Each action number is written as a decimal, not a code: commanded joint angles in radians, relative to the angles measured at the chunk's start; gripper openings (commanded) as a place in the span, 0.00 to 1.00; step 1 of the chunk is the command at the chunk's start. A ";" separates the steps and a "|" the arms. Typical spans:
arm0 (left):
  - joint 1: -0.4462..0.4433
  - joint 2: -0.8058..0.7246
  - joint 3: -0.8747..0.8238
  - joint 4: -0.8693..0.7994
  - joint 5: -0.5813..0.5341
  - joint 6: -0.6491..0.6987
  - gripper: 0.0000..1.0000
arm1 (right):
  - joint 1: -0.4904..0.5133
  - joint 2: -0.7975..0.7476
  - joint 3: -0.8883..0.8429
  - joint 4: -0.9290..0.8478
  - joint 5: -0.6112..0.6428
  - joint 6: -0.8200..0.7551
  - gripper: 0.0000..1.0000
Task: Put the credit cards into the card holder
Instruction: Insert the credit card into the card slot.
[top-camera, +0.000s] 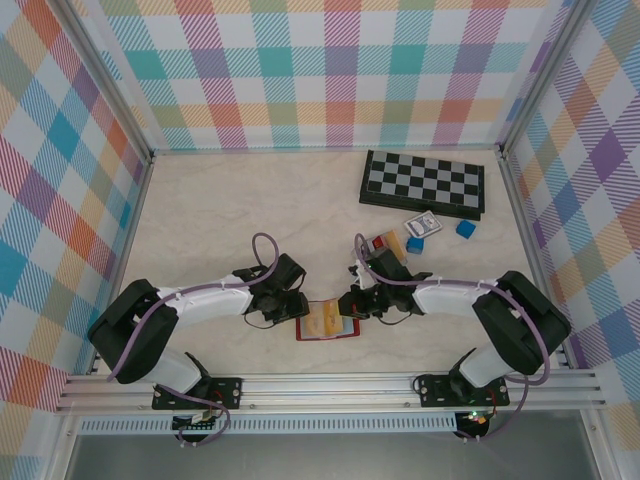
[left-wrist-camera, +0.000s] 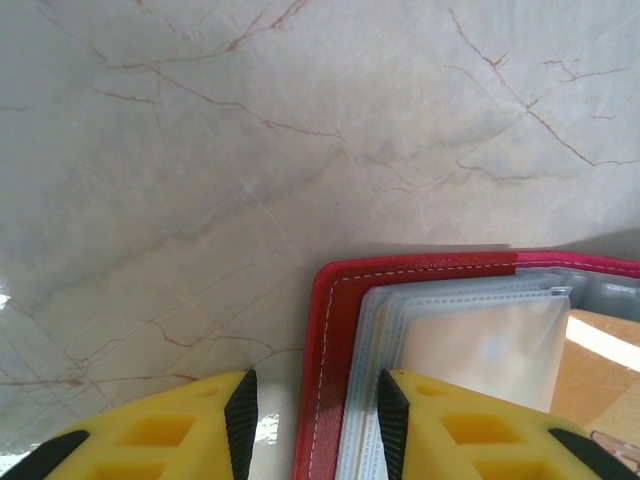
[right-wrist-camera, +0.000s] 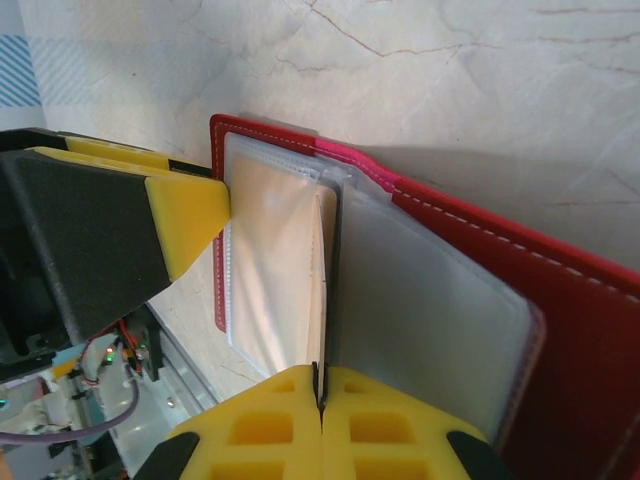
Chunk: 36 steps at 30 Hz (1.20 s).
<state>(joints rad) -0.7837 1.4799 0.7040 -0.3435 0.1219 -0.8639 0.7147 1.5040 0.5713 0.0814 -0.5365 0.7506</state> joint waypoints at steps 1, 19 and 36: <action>-0.020 0.039 -0.009 0.101 0.063 -0.019 0.38 | 0.019 0.026 -0.018 0.063 -0.017 0.044 0.00; -0.023 0.020 -0.044 0.113 0.070 -0.024 0.37 | 0.040 0.027 -0.080 0.198 0.132 0.143 0.00; -0.026 0.000 -0.061 0.134 0.076 -0.047 0.36 | 0.107 0.064 -0.034 0.226 0.178 0.218 0.04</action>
<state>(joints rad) -0.7837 1.4559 0.6682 -0.2920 0.1219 -0.8989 0.7971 1.5349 0.5091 0.2771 -0.4133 0.9401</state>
